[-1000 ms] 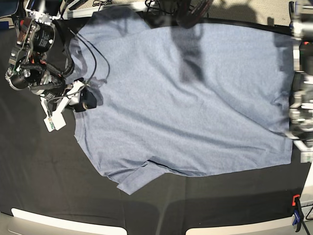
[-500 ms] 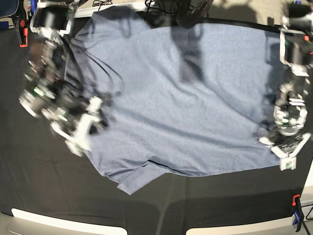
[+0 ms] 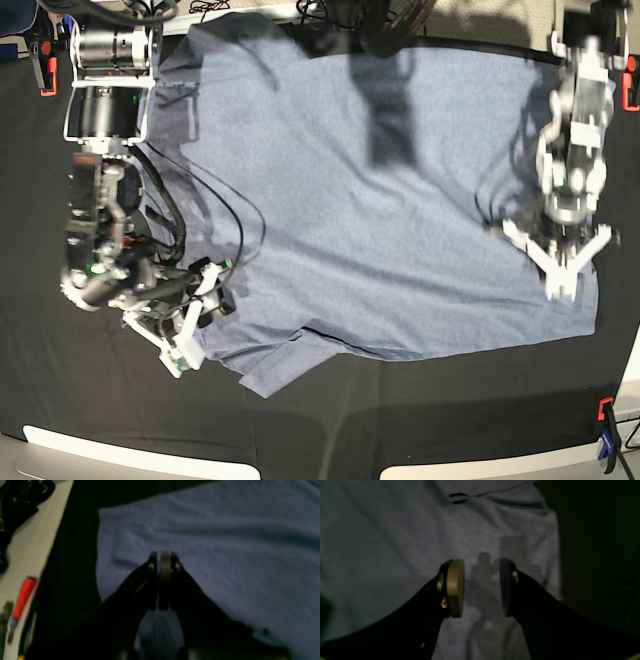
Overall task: Layout the t-shirt on the table in an organized manner, then fold the t-shirt properly
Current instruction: 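Pull the shirt corners apart with both grippers to stretch it flat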
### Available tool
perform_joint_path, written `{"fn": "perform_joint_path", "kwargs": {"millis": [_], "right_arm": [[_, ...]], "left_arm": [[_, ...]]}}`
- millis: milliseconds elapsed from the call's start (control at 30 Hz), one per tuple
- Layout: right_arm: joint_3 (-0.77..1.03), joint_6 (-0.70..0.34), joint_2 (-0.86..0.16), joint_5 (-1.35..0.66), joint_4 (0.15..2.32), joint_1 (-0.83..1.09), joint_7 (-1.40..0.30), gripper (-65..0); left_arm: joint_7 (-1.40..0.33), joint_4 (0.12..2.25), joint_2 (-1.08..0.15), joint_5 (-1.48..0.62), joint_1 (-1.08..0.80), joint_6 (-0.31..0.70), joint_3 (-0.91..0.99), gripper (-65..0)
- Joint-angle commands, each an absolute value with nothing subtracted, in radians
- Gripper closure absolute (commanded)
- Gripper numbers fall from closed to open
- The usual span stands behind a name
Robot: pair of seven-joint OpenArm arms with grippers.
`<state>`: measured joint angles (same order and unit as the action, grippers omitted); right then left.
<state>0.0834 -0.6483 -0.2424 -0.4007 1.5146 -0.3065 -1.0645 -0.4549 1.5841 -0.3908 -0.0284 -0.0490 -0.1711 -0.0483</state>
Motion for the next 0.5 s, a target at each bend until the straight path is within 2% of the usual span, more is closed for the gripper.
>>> {"fn": "perform_joint_path", "kwargs": {"millis": [0,200,467], "right_arm": [[0.110,-0.667,-0.262,-0.437,1.544,-0.330,-1.073,-22.6],[0.296,-0.678,-0.303,-0.590,1.621,-0.206,-1.122,-22.6],[0.514,-0.685,-0.313,-0.715,1.814,0.094,-1.122,-22.6]], "left_arm": [[-0.434,1.639,-0.402,-0.028,-0.064,-0.175,-0.027,0.0],[-0.455,1.810,-0.402,-0.050,-0.247,-0.176,0.085,0.0],[-0.456,1.879,-0.393,-0.137,-0.450,-0.171,0.243,0.0]]}}
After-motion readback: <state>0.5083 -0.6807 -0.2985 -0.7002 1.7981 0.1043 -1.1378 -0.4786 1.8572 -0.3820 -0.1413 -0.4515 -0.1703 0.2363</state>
